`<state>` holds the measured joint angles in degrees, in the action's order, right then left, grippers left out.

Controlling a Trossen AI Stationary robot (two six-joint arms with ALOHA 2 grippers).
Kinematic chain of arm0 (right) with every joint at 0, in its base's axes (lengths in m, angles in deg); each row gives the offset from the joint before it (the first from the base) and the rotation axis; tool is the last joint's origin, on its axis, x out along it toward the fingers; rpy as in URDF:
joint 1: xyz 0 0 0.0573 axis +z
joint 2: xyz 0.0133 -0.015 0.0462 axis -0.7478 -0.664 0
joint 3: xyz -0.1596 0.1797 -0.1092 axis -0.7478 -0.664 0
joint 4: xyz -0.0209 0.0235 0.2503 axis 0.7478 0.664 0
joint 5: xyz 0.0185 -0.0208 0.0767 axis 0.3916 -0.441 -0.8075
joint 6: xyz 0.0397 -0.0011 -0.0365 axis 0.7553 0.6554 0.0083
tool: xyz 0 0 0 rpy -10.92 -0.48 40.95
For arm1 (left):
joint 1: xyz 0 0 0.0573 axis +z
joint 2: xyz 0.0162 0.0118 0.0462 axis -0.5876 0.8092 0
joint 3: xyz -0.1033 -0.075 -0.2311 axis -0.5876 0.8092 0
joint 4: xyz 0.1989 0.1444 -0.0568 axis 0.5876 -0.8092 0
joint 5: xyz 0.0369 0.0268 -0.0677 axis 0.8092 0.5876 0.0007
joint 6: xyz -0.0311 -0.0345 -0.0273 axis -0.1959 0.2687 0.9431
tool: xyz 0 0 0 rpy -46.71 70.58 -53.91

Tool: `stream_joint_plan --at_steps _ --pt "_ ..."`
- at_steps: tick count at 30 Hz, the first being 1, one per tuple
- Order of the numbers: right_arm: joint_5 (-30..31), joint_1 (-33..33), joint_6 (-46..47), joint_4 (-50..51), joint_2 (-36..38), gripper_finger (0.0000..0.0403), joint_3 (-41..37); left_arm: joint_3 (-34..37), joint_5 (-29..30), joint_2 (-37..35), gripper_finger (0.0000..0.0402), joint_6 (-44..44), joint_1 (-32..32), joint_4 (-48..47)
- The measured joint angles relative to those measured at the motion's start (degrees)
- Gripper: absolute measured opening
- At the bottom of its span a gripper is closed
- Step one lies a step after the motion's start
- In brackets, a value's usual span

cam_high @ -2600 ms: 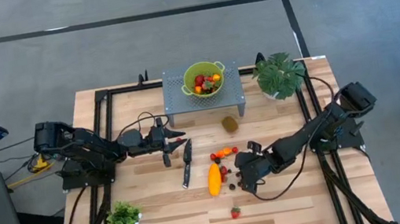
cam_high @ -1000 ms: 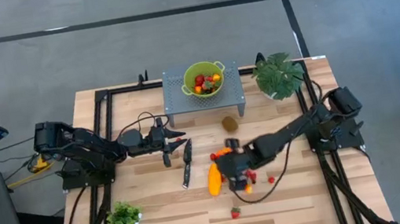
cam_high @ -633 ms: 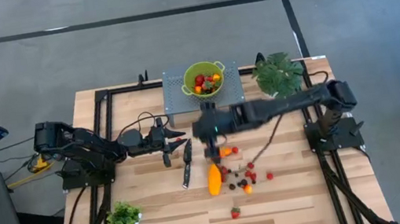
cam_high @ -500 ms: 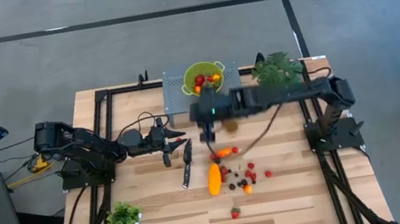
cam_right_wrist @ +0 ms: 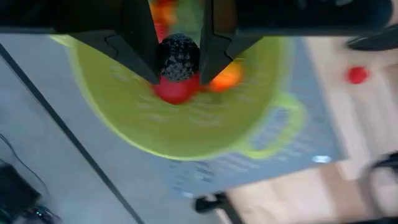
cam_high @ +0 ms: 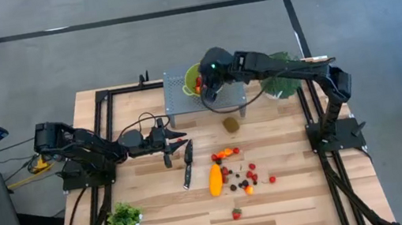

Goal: Pick & Place Fruit
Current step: Put the blackberry into the green strainer bowl on the shelf, then put the red cherry into the green strainer bowl on the shelf

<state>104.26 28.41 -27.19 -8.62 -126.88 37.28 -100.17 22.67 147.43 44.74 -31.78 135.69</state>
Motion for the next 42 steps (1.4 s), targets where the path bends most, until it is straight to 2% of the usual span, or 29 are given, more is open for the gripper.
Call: stream_joint_plan --at_steps 7,17,22,32,37,42 --pt "-0.2 -2.6 0.5 0.0 0.0 0.0087 0.0 0.0 0.0 0.0 0.0106 0.0 0.0 0.0" --pt "-0.3 -2.6 0.7 -0.1 0.0 0.0093 0.0 0.0 0.0 0.0 0.0106 0.0 0.0 0.0" --pt "-0.2 -2.8 3.5 -1.0 0.0 0.0131 0.0 0.0 0.2 0.0 0.0106 0.0 0.0 0.0" --pt "-0.2 -2.6 3.3 -1.1 0.0 0.0257 0.1 0.0 0.2 0.0 0.0106 0.0 0.0 0.0" --pt "-0.2 -0.6 3.1 3.1 0.5 0.0268 3.5 0.0 0.2 0.0 0.0106 0.0 0.0 0.0" --pt "1.2 5.1 4.0 11.2 0.5 0.0263 5.7 0.0 0.2 0.0 0.0106 0.0 0.0 0.0"
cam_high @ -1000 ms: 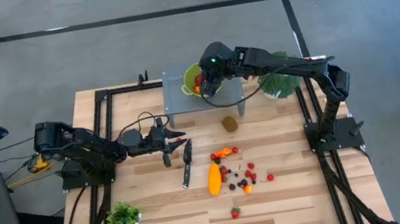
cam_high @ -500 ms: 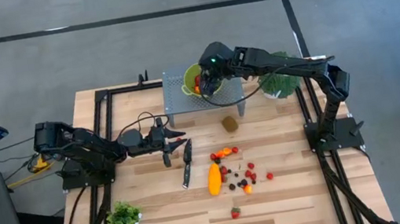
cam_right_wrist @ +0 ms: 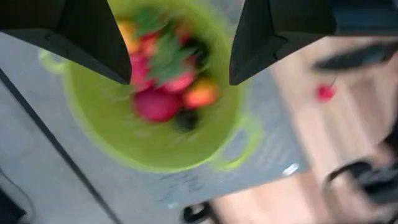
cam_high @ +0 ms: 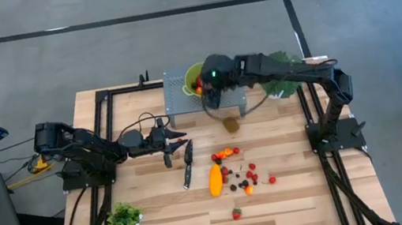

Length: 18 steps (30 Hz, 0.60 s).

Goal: Pick & Place Fruit
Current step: Put the red cherry into the green strainer bowl on the shelf

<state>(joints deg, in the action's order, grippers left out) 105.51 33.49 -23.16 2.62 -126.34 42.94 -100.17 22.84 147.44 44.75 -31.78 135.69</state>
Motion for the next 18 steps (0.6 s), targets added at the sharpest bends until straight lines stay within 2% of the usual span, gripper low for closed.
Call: stream_joint_plan --at_steps 4,15,18 --pt "3.2 6.1 3.3 7.2 0.0 0.0251 0.0 0.0 0.0 0.0 0.0106 0.0 0.0 0.0" --pt "3.4 24.0 13.0 20.3 0.0 0.0218 0.0 0.0 -0.2 0.0 0.0106 0.0 0.0 0.0" --pt "3.4 28.0 16.8 21.2 0.0 0.0216 -1.0 0.0 -0.2 0.0 0.0106 0.0 0.0 0.0"
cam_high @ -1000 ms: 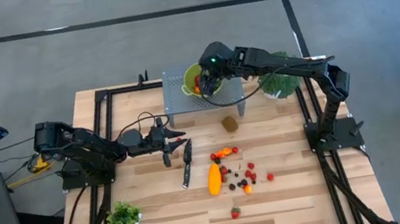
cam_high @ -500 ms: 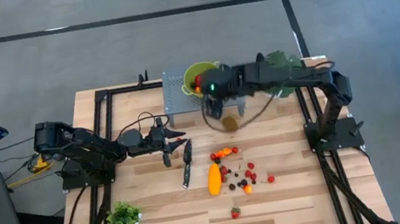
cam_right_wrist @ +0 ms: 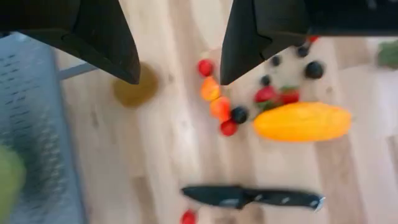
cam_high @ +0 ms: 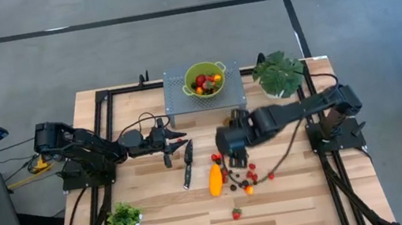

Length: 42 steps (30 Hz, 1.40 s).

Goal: Pick & Place Fruit
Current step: Put the red cherry into the green strainer bowl on the shelf

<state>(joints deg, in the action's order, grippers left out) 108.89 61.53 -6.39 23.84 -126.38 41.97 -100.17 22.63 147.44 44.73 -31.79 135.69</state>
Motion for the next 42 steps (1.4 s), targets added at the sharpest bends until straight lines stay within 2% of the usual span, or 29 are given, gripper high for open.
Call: stream_joint_plan --at_steps 13,22,33,42 --pt "-0.1 13.0 12.1 -1.2 -0.1 0.0215 -11.1 0.0 0.1 0.0 0.0106 0.0 0.0 0.0" --pt "-2.1 19.3 14.4 -1.1 0.0 0.0207 -20.8 0.0 0.3 0.0 0.0106 0.0 0.0 0.0" --pt "-5.9 20.1 14.3 -17.1 -0.1 0.0199 -31.0 0.0 0.2 0.0 0.0106 0.0 0.0 0.0" --pt "-6.4 20.1 15.7 -21.8 -0.1 0.0174 -37.5 0.0 0.2 0.0 0.0106 0.0 0.0 0.0"
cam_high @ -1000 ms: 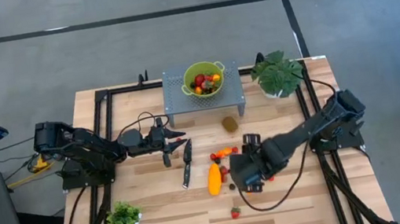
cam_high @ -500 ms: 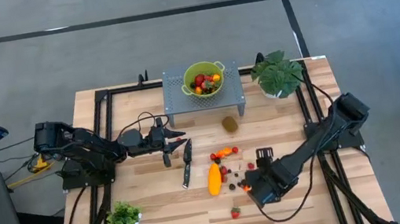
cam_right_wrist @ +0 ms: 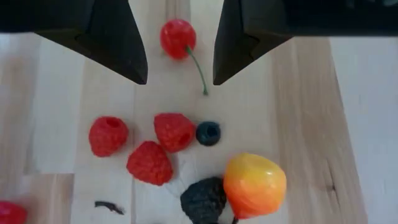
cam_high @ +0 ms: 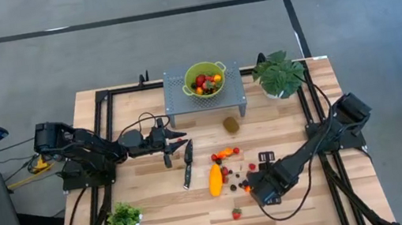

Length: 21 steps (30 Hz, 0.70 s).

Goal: Pick & Place Fruit
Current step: Put the red cherry into the green strainer bowl on the shelf

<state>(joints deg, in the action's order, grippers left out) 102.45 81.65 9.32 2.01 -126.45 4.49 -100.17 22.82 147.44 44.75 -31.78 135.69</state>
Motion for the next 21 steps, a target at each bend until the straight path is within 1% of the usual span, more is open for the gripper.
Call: stream_joint_plan --at_steps 5,9,14,18,21 --pt "-3.1 0.0 1.0 -4.9 0.0 0.0162 -3.3 0.0 0.0 0.0 0.0106 0.0 0.0 0.0" --pt "-4.3 0.0 2.9 -5.4 0.0 0.0154 -4.8 0.0 -0.2 0.0 0.0106 0.0 0.0 0.0" --pt "-4.5 0.1 3.0 -7.6 0.2 0.0135 -7.0 0.0 -0.2 0.0 0.0106 0.0 0.0 0.0" --pt "-4.7 0.1 3.0 -7.9 0.2 0.0109 -7.3 0.0 -0.2 0.0 0.0106 0.0 0.0 0.0" --pt "-5.8 0.1 2.2 -8.4 0.2 0.0076 -7.3 0.0 -0.2 0.0 0.0106 0.0 0.0 0.0"
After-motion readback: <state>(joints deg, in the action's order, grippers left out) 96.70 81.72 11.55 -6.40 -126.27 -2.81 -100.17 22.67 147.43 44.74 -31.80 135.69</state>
